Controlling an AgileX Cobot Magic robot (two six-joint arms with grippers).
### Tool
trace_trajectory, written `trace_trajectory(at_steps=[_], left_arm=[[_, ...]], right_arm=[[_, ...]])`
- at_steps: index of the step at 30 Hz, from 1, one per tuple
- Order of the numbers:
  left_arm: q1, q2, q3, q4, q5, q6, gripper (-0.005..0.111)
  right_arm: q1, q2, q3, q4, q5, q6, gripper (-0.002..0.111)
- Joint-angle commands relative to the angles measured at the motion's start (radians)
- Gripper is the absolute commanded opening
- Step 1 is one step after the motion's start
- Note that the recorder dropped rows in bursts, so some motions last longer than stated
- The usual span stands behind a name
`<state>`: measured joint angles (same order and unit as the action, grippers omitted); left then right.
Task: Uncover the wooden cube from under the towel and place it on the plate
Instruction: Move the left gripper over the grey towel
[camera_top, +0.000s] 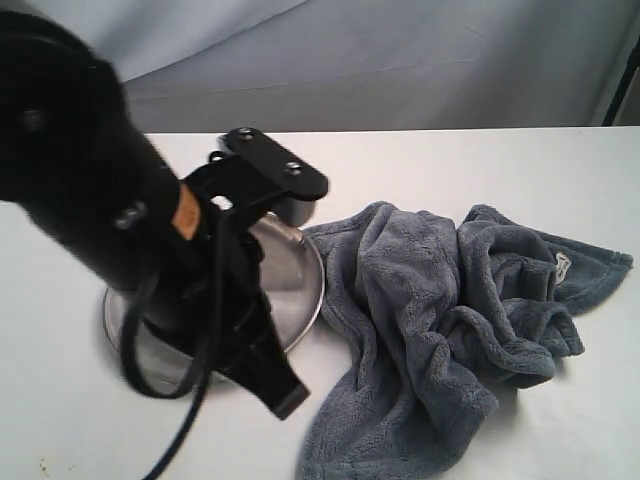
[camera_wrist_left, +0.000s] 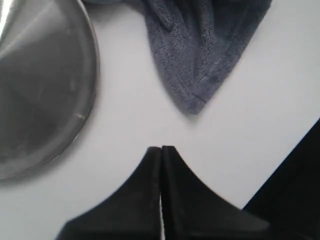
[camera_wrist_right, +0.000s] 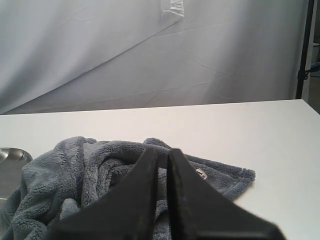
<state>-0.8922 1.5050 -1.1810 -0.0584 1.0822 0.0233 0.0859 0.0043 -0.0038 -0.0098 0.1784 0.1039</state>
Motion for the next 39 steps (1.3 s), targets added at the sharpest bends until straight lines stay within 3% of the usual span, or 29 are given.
trace_trajectory(at_steps=[1, 8, 23, 32, 39], left_arm=[[-0.049, 0.143, -0.155, 0.051, 0.057, -0.030, 0.000], [-0.055, 0.326, -0.403, 0.058, 0.139, -0.030, 0.000], [-0.055, 0.674, -0.881, -0.016, 0.139, 0.011, 0.000], [-0.033, 0.777, -1.079, 0.047, 0.139, -0.049, 0.000], [0.073, 0.780, -1.093, 0.058, 0.139, -0.049, 0.000]], right_arm=[[-0.006, -0.004, 0.004, 0.004, -0.016, 0.002, 0.007], [-0.006, -0.004, 0.004, 0.004, -0.016, 0.002, 0.007], [-0.006, -0.004, 0.004, 0.004, -0.016, 0.002, 0.007], [-0.006, -0.004, 0.004, 0.004, -0.016, 0.002, 0.007], [-0.006, -0.004, 0.004, 0.004, -0.016, 0.002, 0.007]])
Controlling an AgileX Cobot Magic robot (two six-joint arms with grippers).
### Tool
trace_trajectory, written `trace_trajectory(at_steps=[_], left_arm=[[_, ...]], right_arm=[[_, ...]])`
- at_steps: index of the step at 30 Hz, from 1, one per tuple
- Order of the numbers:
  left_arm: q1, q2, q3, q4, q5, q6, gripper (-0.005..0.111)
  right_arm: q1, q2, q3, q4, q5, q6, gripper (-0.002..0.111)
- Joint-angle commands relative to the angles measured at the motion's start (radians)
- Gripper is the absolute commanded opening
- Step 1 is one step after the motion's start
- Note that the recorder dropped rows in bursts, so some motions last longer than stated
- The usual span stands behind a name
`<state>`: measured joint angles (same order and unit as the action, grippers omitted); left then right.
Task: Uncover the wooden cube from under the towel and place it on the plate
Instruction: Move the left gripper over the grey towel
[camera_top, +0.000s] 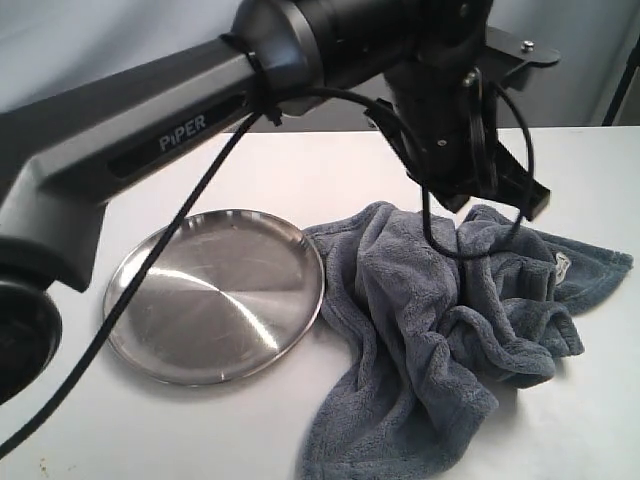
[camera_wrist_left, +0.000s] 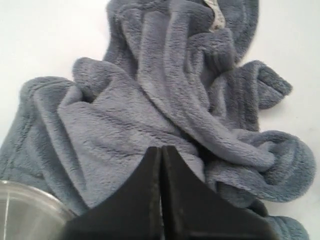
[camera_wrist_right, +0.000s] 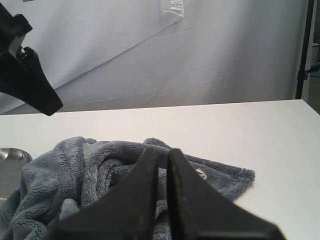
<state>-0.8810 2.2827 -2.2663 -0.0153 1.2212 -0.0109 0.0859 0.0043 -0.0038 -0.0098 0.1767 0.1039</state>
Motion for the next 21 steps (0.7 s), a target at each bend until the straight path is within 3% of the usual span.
trace_trajectory(at_steps=[1, 9, 21], left_arm=[[0.080, 0.002, -0.008, 0.015, 0.000, -0.015, 0.000], [0.173, -0.002, -0.006, 0.082, 0.000, -0.005, 0.000], [0.172, -0.038, 0.174, 0.079, 0.000, 0.011, 0.000]], right_arm=[[-0.006, -0.004, 0.004, 0.004, -0.015, 0.002, 0.007], [-0.006, -0.004, 0.004, 0.004, -0.015, 0.002, 0.007], [-0.006, -0.004, 0.004, 0.004, -0.015, 0.002, 0.007]])
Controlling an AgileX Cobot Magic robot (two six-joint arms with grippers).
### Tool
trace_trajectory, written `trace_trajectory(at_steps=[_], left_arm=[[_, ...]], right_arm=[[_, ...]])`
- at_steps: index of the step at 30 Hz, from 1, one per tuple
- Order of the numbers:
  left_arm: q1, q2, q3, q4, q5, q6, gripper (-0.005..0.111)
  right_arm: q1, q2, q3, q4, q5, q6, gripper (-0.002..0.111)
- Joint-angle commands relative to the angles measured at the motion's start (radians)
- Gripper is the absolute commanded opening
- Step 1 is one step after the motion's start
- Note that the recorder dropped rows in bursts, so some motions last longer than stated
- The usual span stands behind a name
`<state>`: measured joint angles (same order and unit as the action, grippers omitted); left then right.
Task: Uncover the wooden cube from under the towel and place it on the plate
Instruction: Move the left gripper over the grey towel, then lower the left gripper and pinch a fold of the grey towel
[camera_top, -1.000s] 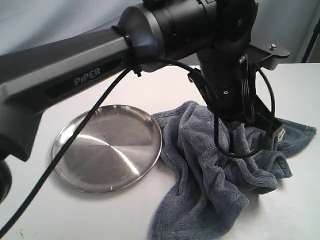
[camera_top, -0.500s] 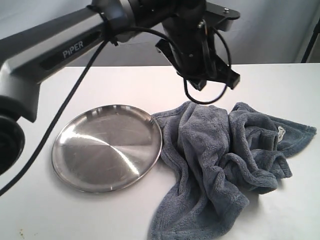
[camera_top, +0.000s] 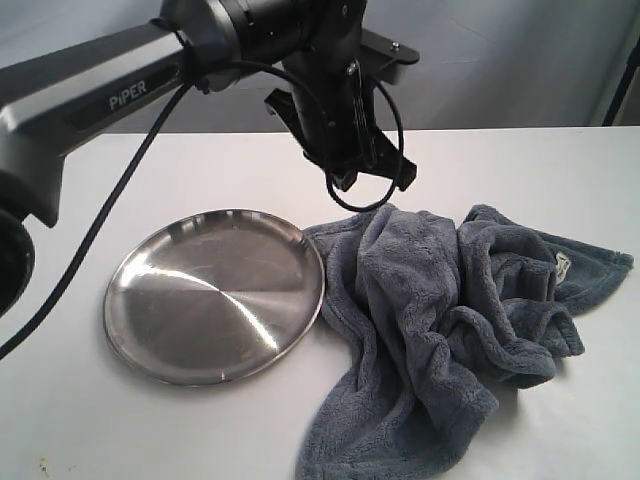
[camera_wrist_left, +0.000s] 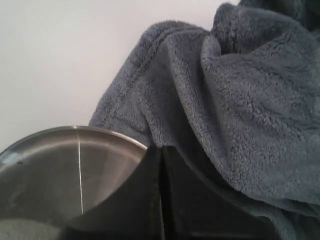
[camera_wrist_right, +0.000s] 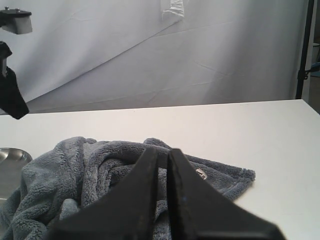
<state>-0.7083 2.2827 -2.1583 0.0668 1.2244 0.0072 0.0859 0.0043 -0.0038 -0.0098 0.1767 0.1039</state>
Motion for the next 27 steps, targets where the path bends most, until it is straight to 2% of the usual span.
trace_trajectory(at_steps=[1, 7, 14, 18, 27], left_arm=[[0.000, -0.054, 0.091, -0.003, -0.003, -0.007, 0.000], [0.000, -0.176, 0.249, -0.003, -0.003, -0.007, 0.000], [-0.049, -0.274, 0.409, 0.018, -0.003, -0.030, 0.000], [-0.125, -0.297, 0.467, 0.026, -0.003, -0.060, 0.000], [-0.344, -0.297, 0.473, 0.015, -0.003, -0.112, 0.000]], right_arm=[[-0.006, -0.004, 0.004, 0.004, -0.015, 0.002, 0.007], [-0.006, -0.004, 0.004, 0.004, -0.015, 0.002, 0.007], [-0.006, -0.004, 0.004, 0.004, -0.015, 0.002, 0.007], [-0.006, -0.004, 0.004, 0.004, -0.015, 0.002, 0.007], [-0.006, -0.004, 0.004, 0.004, -0.015, 0.002, 0.007]])
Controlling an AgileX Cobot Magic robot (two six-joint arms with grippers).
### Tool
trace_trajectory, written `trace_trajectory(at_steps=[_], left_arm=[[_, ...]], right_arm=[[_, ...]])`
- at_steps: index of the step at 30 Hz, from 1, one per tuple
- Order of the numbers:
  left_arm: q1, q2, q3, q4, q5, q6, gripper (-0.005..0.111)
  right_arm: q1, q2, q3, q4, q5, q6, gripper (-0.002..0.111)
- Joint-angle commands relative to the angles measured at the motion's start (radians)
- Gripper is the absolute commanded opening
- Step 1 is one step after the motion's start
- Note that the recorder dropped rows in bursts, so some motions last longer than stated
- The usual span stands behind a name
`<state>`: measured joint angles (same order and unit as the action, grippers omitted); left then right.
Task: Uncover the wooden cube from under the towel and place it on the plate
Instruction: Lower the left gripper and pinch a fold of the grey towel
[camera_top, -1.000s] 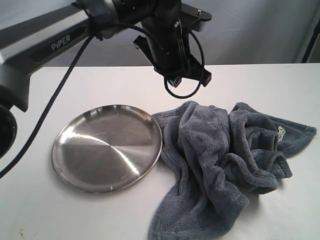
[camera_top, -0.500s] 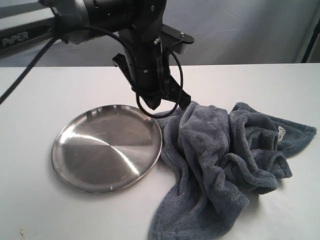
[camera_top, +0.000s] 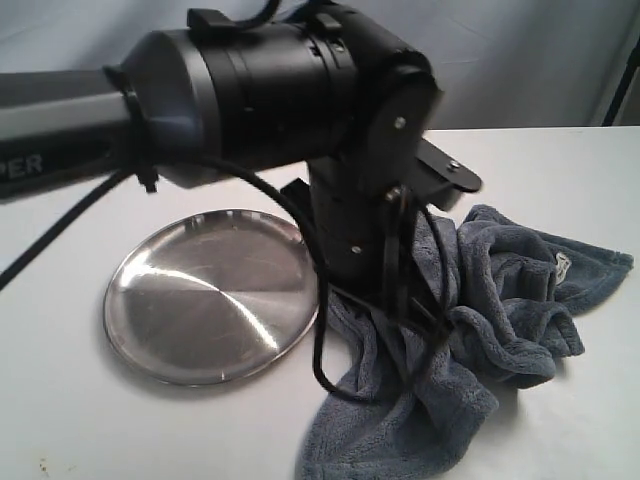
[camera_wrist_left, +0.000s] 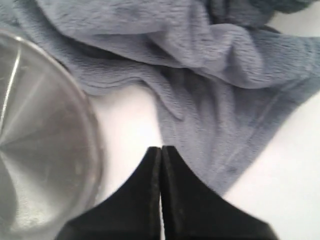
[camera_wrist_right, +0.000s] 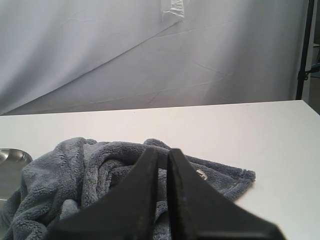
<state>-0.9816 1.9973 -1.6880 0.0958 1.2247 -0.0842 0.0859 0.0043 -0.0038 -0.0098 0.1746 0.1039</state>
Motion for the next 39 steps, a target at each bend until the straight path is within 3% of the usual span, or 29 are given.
trace_trajectory(at_steps=[1, 6, 15, 21, 26, 30, 34, 39], left_arm=[[-0.083, -0.012, 0.001, -0.023, -0.004, -0.021, 0.000], [-0.087, 0.033, -0.069, -0.109, -0.056, -0.012, 0.000], [0.043, 0.158, -0.338, -0.096, -0.004, 0.018, 0.000], [0.158, 0.194, -0.362, -0.074, -0.004, 0.018, 0.000], [0.216, 0.190, -0.362, -0.088, -0.004, 0.016, 0.000], [0.175, 0.190, -0.362, -0.081, -0.004, 0.027, 0.000], [0.071, 0.190, -0.362, -0.007, -0.004, 0.035, 0.000], [-0.054, 0.190, -0.362, 0.111, -0.004, -0.106, 0.002]], right_arm=[[-0.006, -0.004, 0.004, 0.004, -0.013, 0.002, 0.007], [-0.006, -0.004, 0.004, 0.004, -0.013, 0.002, 0.007], [-0.006, -0.004, 0.004, 0.004, -0.013, 0.002, 0.007], [-0.006, -0.004, 0.004, 0.004, -0.013, 0.002, 0.007], [-0.006, -0.004, 0.004, 0.004, -0.013, 0.002, 0.007], [-0.006, -0.004, 0.004, 0.004, -0.013, 0.002, 0.007], [-0.006, -0.004, 0.004, 0.004, -0.013, 0.002, 0.007], [-0.006, -0.004, 0.004, 0.004, -0.013, 0.002, 0.007]])
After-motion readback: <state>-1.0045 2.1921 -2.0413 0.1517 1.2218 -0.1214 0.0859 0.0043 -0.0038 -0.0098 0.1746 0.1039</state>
